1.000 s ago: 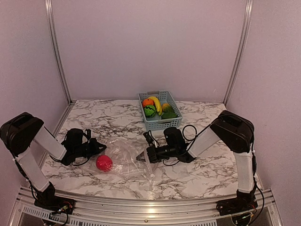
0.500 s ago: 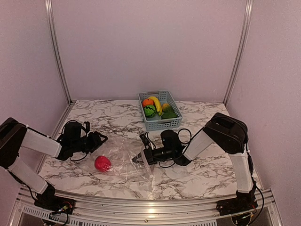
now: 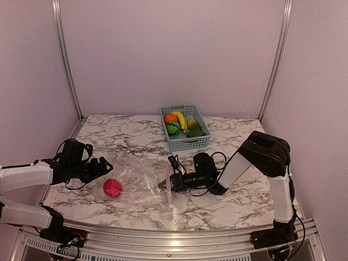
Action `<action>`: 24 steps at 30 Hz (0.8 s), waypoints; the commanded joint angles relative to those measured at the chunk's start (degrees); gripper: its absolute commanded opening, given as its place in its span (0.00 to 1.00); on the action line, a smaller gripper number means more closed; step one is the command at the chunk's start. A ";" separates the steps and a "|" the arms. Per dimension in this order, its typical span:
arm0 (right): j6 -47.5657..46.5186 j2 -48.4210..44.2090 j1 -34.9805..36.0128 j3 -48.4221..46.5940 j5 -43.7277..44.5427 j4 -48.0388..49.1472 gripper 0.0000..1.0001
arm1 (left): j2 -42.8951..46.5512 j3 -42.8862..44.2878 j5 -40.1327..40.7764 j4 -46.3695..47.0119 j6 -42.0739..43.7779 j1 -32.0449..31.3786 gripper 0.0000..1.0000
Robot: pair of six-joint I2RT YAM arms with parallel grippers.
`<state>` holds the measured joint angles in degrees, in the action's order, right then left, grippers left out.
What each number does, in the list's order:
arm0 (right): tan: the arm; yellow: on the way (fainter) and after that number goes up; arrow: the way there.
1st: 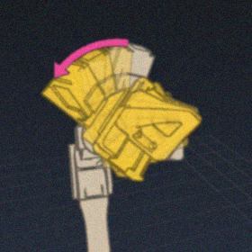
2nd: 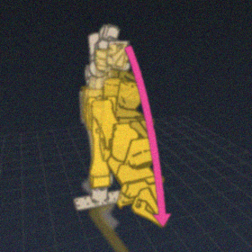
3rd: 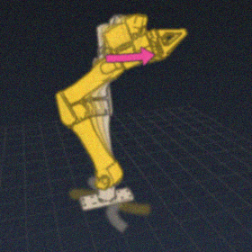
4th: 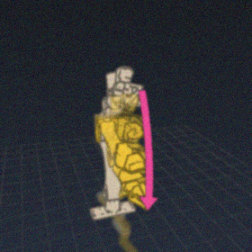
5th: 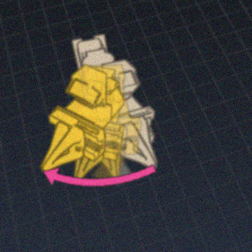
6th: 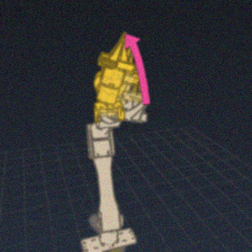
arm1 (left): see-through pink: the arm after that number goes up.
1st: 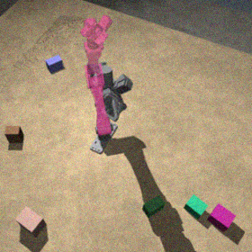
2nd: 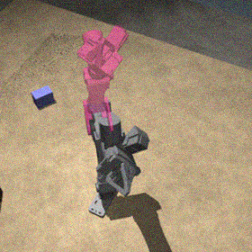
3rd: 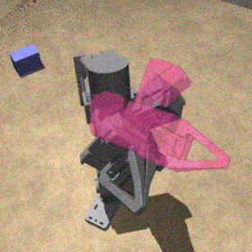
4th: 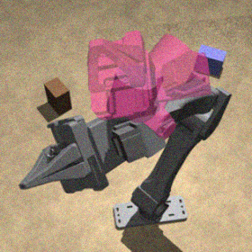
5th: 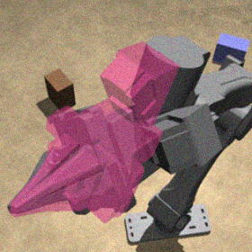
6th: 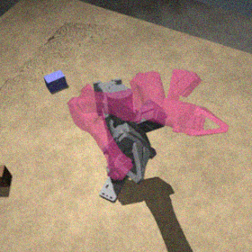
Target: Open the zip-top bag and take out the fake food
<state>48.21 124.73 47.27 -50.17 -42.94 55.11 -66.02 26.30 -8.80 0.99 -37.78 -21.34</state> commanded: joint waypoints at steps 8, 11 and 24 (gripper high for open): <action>-6.18 -5.69 0.12 2.01 0.90 -8.46 0.19 | 6.72 -6.08 -5.11 -8.92 0.75 2.02 0.72; -9.75 -7.57 1.31 0.47 1.19 -12.44 0.23 | 5.38 -6.06 -8.40 -6.52 1.05 1.48 0.55; -7.98 -1.55 2.46 -1.71 -6.76 0.77 0.44 | 5.82 1.88 -13.24 -3.86 -1.42 -2.46 0.00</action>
<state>38.92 120.53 49.19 -51.68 -46.13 47.29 -60.82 23.77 -20.05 -3.68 -38.41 -22.83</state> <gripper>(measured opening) 0.419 0.007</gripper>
